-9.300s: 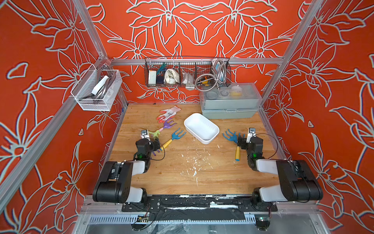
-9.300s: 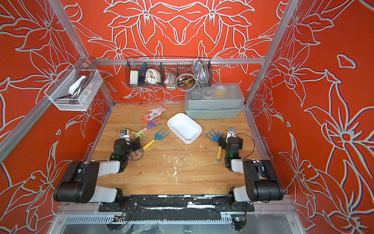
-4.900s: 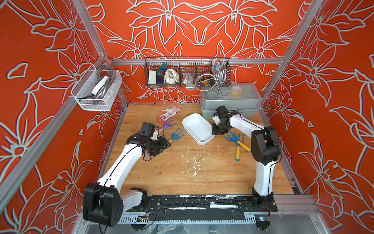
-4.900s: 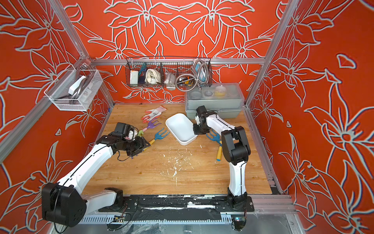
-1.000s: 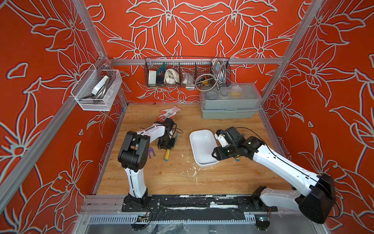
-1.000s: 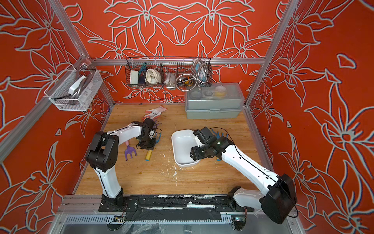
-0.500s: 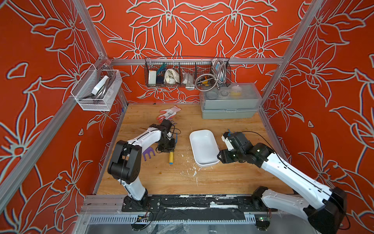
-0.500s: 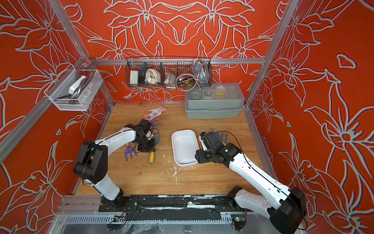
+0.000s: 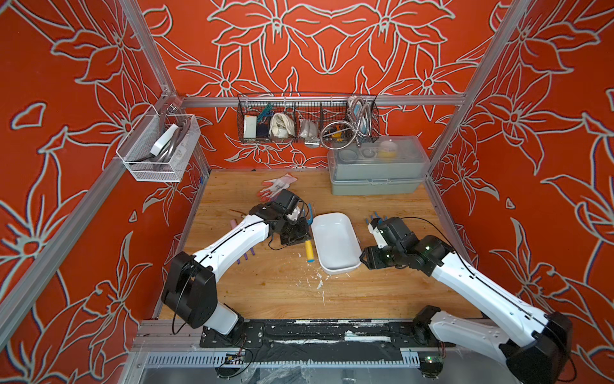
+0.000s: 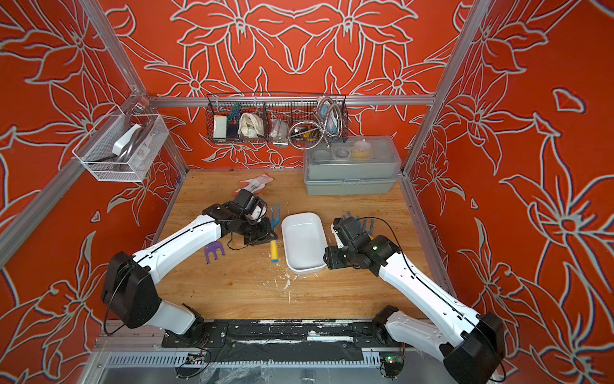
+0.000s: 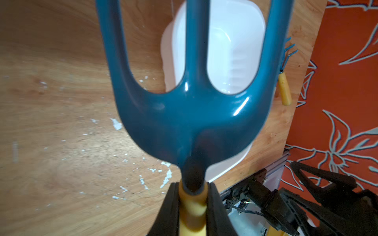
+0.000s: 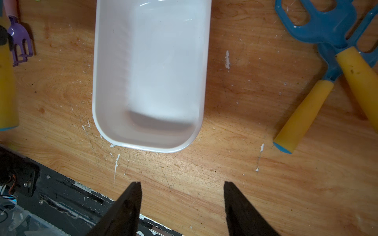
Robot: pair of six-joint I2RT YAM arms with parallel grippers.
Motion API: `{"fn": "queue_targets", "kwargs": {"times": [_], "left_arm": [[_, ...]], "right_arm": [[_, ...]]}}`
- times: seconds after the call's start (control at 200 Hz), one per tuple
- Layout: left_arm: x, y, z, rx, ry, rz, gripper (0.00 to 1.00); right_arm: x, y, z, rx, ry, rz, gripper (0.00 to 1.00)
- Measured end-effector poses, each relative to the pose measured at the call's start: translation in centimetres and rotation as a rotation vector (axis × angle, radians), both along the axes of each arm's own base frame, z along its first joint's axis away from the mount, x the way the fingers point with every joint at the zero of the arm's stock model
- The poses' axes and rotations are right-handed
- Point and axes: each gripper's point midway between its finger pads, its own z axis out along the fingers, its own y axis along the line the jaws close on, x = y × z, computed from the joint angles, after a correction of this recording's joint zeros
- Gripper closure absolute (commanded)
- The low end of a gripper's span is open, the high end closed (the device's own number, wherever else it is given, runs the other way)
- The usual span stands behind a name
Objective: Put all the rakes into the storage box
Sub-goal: Place the rake in the storage box, then move the storage box to the center of the board.
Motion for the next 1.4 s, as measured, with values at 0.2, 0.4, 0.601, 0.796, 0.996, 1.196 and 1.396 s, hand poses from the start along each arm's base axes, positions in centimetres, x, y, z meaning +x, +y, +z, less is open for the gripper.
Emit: {"fn": "queue_targets", "kwargs": {"times": [0.2,0.4,0.601,0.796,0.996,1.196,1.396], "left_arm": [[0.2,-4.4,-1.0,-0.030,0.029,-0.018,1.00],[0.6,-7.3,-3.6,-0.021,0.079,-0.028,1.00],[1.1,-7.9,-5.4,0.009,0.104,-0.014,0.99],[1.4,-7.7,-5.8,0.025,0.103,-0.003,0.70],[2.0,-7.8,-5.2,0.034,0.070,-0.009,0.53],[2.3,-7.6,-4.5,0.044,0.037,-0.022,0.55],[2.2,-7.0,-2.3,0.059,-0.013,-0.041,0.56]], "right_arm": [[-0.5,-0.9,0.6,0.004,-0.005,-0.018,0.34],[-1.2,-1.7,1.7,0.028,-0.034,-0.032,0.34],[-1.7,-2.2,1.9,0.035,-0.036,-0.043,0.34],[-1.8,-2.3,1.8,0.035,-0.028,-0.046,0.34],[-1.8,-2.1,1.7,0.039,-0.014,-0.052,0.32],[-1.5,-2.1,1.1,0.024,0.009,-0.060,0.32],[-0.9,-2.2,-0.1,-0.009,0.052,-0.080,0.35]]}}
